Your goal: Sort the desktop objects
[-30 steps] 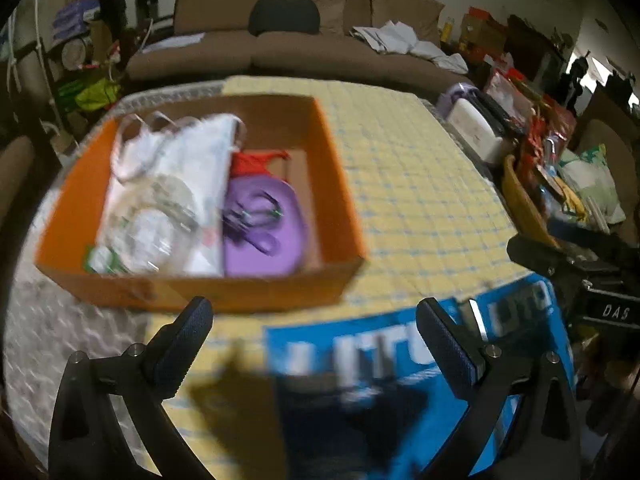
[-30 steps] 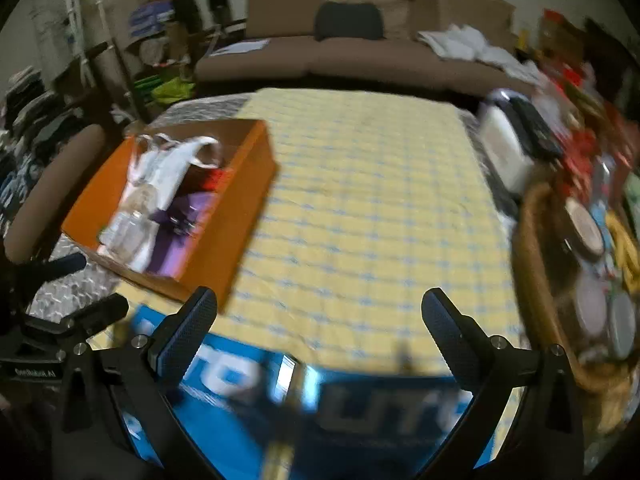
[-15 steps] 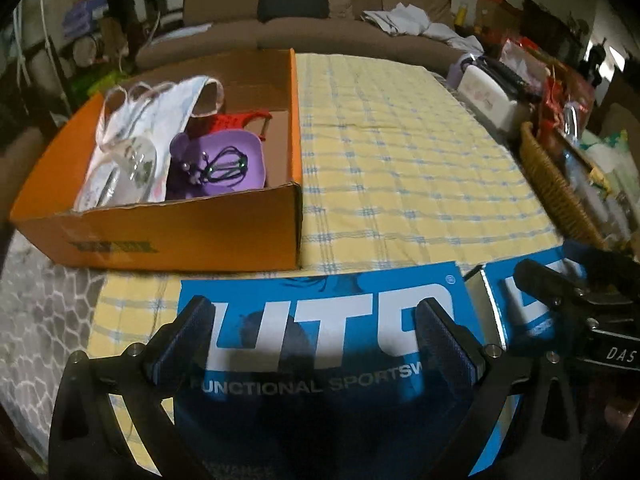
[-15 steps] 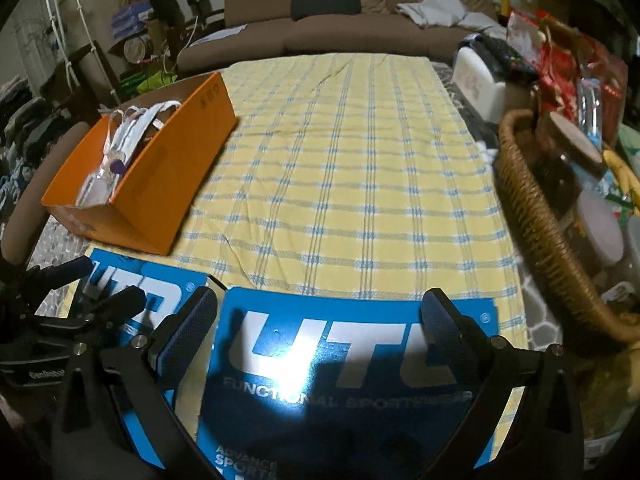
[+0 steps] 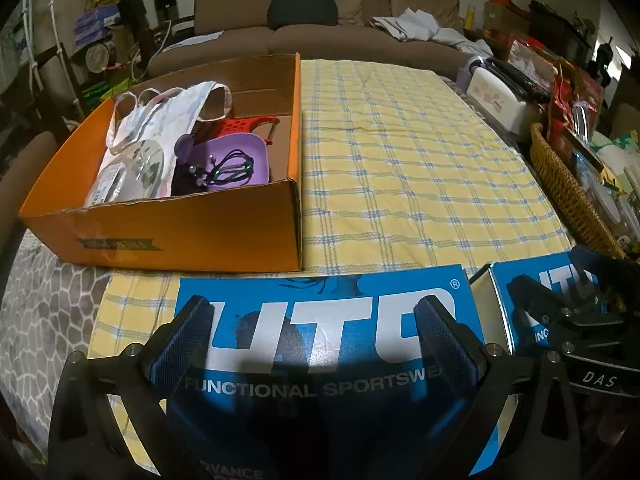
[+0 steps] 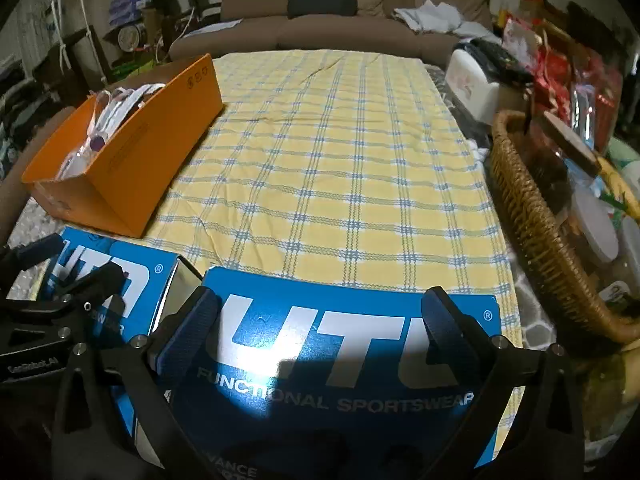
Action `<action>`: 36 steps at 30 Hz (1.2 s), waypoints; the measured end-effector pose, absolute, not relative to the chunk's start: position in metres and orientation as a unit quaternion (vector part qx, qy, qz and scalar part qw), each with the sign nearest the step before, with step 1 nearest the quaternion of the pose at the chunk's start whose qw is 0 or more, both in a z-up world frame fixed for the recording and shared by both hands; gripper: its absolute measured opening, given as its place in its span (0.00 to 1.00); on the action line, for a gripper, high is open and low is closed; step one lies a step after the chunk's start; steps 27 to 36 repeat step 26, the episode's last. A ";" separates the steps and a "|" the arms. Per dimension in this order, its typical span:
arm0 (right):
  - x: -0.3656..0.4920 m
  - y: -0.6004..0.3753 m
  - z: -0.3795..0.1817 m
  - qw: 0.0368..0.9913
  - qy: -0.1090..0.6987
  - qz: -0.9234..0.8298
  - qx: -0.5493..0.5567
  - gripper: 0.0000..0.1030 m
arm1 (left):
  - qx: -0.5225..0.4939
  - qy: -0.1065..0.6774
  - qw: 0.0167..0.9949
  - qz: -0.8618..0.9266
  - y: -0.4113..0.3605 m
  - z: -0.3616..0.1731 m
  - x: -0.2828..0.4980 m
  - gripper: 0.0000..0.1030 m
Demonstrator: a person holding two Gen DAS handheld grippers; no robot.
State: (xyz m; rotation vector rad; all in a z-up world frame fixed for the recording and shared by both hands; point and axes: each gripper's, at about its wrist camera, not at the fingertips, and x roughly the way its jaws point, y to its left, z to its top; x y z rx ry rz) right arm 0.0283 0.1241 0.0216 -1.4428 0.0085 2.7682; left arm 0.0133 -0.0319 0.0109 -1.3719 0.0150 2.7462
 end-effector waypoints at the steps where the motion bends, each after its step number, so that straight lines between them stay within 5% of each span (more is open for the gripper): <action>1: 0.028 0.125 0.022 0.009 0.004 0.887 -0.462 1.00 | -0.447 0.005 0.036 0.894 -0.032 0.011 0.014 1.00; 36: 0.029 0.124 0.021 0.010 0.002 0.889 -0.458 1.00 | -0.445 0.003 0.033 0.895 -0.034 0.011 0.014 1.00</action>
